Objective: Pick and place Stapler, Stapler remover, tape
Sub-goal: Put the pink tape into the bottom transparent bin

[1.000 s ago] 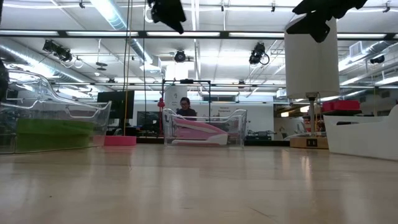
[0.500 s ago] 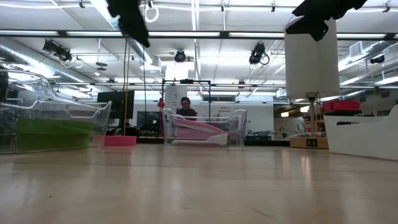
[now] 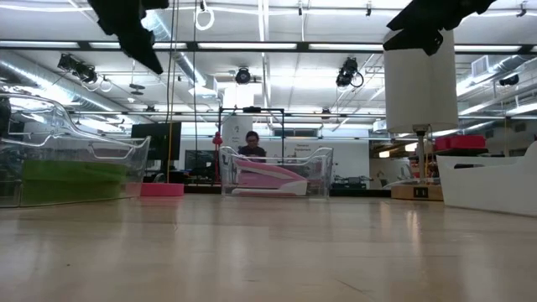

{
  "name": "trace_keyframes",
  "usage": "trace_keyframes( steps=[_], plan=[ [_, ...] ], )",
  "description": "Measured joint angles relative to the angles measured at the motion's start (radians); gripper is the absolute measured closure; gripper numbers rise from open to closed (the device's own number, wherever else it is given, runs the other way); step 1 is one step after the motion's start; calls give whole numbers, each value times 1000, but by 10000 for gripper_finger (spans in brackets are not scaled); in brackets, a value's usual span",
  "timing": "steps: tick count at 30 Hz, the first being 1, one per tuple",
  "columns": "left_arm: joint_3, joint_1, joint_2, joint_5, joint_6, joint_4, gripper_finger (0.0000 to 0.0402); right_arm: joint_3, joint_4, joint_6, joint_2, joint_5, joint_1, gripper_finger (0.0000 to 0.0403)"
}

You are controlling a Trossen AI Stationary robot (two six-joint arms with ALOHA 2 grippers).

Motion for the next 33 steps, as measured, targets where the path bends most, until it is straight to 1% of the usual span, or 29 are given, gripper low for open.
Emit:
trace_keyframes(
  steps=[4, 8, 15, 20, 25, 27, 29, 33],
  plan=[
    [-72, 0, -54, -38, 5, 13, 165, 0, 1, 27, 0, 0, 0, 163],
    [-125, 0, -82, -21, -17, 25, 165, 0, 3, 31, 1, 0, 0, 163],
    [-176, 0, -67, 0, -23, 28, 165, 0, 7, 26, 17, 26, 0, 163],
    [-177, 0, -54, 62, 6, -12, 165, 0, 6, 26, 46, 18, 0, 163],
    [-177, -2, -54, 119, -25, -62, 165, 0, 7, 24, 79, 15, 0, 163],
    [-177, -2, -54, 111, -48, -72, 165, 0, 6, 14, 91, 15, 0, 163],
    [-177, 1, -54, 73, -92, -70, 165, 0, 19, 17, 98, 15, 0, 163],
    [-134, 35, -54, 16, -174, -66, 165, 0, 89, 90, 108, 13, 0, 163]
  ],
)
